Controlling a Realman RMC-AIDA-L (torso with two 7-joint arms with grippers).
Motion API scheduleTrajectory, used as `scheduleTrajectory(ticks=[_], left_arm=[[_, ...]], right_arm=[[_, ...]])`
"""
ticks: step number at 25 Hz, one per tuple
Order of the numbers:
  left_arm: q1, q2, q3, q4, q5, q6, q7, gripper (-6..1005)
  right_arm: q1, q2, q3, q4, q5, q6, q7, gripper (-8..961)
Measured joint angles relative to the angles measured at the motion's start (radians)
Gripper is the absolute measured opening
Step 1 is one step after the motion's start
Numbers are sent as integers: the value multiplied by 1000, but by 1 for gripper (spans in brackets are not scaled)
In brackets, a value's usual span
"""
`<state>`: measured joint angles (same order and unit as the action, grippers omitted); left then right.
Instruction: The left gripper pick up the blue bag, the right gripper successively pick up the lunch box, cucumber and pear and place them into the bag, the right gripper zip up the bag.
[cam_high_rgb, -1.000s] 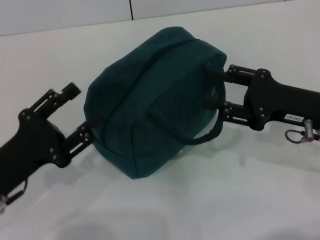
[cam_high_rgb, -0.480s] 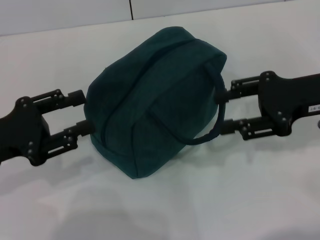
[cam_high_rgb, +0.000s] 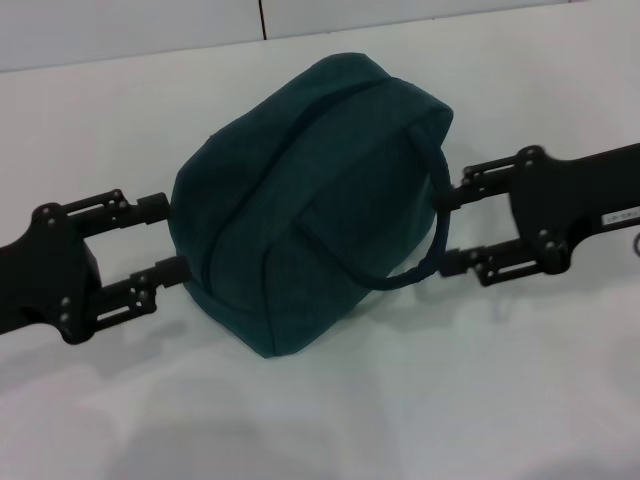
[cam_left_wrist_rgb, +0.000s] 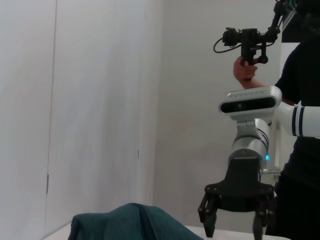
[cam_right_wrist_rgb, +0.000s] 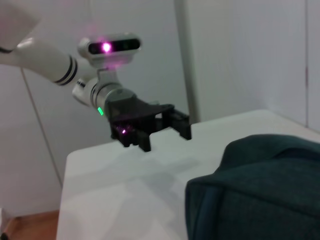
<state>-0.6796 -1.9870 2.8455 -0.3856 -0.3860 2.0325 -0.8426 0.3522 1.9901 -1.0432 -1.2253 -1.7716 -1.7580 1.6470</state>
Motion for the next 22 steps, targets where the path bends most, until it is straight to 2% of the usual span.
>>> scheduleTrajectory(ticks=[4,5,10,13,18,22], left_arm=[[-3,-8,0,-7,7,0,3,618],[-5,-9,0,-8,7,0,4,629],[-10,-10,0,-11,13,-1,6,671],[-14,-16,0,-33,15,-3,13,671],[-15,-44,0,-91,3,-29,29,671],[-16,-49,0,-100,2,-31,29,671]], right_arm=[[6,16,-2,-3,-14,13,0,647],[7,15,-2,-3,-15,17,-1,648],[10,7,-1,-4,-24,21,-20,782],[11,7,3,-3,-38,22,-39,803],[11,7,6,2,-44,37,-49,816],[7,7,6,2,-45,42,-49,815]])
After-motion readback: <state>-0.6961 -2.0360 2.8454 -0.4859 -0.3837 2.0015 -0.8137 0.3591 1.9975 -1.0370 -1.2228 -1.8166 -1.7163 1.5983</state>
